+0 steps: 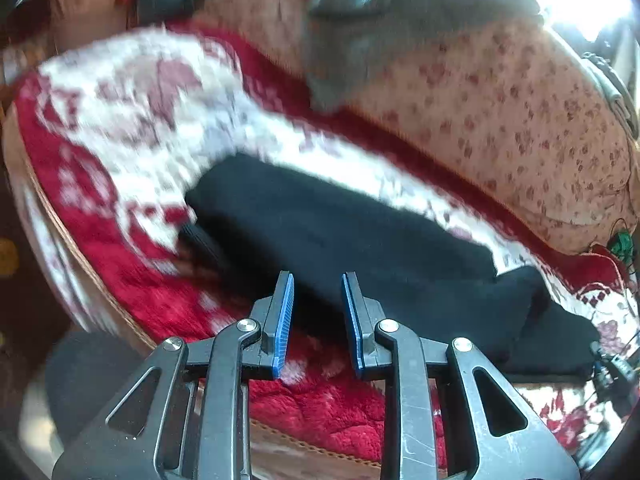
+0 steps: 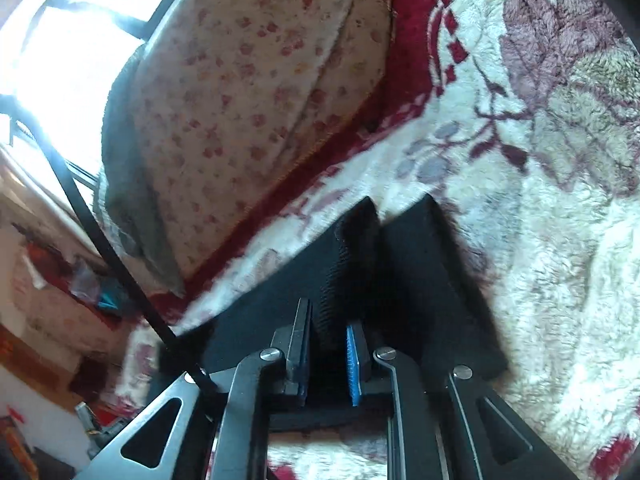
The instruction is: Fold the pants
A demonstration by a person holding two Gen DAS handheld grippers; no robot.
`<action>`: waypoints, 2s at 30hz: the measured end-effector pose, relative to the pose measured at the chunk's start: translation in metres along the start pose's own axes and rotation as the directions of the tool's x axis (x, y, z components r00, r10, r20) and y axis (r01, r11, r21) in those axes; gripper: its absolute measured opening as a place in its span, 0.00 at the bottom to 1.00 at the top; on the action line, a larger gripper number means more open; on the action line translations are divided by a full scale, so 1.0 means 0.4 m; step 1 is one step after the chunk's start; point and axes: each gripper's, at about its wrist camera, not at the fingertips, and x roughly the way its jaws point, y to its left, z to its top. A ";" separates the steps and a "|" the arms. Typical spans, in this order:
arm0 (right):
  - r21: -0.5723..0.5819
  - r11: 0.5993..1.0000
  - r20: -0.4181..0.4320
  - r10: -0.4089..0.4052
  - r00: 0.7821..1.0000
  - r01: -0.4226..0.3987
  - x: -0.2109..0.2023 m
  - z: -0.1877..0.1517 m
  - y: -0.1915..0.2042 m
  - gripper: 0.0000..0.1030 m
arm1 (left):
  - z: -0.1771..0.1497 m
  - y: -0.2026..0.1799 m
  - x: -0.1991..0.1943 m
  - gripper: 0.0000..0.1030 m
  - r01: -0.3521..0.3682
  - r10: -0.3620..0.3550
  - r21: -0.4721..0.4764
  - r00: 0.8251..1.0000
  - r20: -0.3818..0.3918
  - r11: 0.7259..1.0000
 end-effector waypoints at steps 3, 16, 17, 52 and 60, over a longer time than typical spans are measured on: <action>-0.025 0.999 0.022 0.024 0.999 -0.023 -0.029 0.006 0.011 0.10 | 0.016 -0.025 -0.030 0.22 0.019 -0.021 0.033 0.999 0.041 0.999; -0.077 0.960 -0.014 -0.269 0.963 0.268 -0.048 -0.011 -0.010 0.17 | 0.007 -0.126 0.027 0.22 0.113 -0.110 0.083 0.993 -0.039 0.990; -0.093 0.955 -0.023 -0.283 0.959 0.280 -0.047 -0.010 -0.007 0.17 | 0.006 -0.118 0.031 0.22 0.109 -0.106 0.072 0.993 -0.044 0.991; -0.204 0.897 -0.613 0.196 0.765 -0.393 0.677 -0.158 0.593 0.23 | 0.035 -0.095 0.195 0.41 0.091 -0.083 0.060 0.988 -0.131 0.994; -0.354 0.885 -0.553 0.062 0.831 -0.302 0.709 -0.183 0.597 0.16 | 0.020 -0.113 0.222 0.41 0.041 -0.031 0.101 0.994 -0.102 0.994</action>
